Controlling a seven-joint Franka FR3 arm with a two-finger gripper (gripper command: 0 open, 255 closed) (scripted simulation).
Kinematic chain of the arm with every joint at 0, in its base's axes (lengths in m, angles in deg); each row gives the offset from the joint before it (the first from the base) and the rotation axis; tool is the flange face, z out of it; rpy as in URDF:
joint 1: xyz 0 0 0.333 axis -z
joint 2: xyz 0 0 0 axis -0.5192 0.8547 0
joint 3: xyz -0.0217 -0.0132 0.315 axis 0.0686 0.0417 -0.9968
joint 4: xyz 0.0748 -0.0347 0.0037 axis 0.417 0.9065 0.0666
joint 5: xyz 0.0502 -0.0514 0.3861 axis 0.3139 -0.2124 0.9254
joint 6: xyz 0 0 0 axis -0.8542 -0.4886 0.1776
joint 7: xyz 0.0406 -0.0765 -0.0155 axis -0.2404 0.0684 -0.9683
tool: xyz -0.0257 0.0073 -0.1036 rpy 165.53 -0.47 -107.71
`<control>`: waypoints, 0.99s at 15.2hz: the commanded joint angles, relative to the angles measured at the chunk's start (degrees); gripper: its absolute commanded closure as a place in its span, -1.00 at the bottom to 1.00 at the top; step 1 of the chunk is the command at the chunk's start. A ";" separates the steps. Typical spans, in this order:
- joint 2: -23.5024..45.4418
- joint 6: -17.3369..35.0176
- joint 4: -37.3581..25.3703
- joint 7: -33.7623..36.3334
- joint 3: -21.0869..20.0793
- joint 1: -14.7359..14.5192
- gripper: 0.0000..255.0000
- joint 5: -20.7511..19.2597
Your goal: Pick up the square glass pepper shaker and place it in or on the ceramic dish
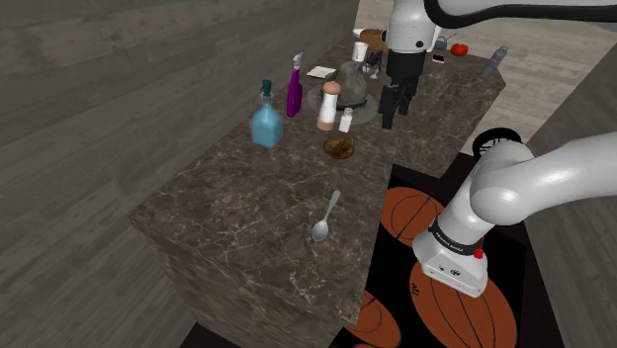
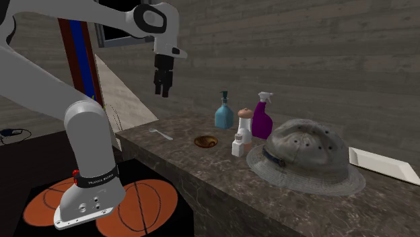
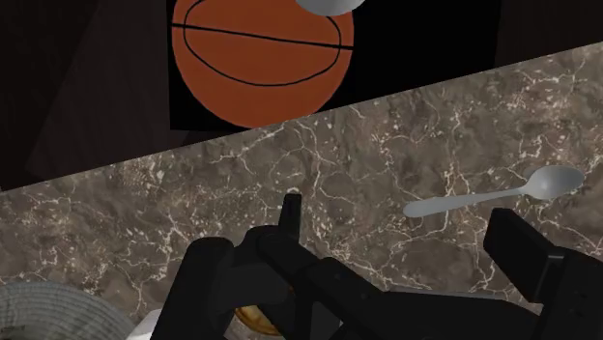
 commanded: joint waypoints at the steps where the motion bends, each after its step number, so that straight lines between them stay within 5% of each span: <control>1: 0.00 0.00 0.00 0.00 0.00 0.00 -1.00 0.00; 15: 20.86 19.50 -4.76 -16.61 11.88 4.77 -1.00 -8.05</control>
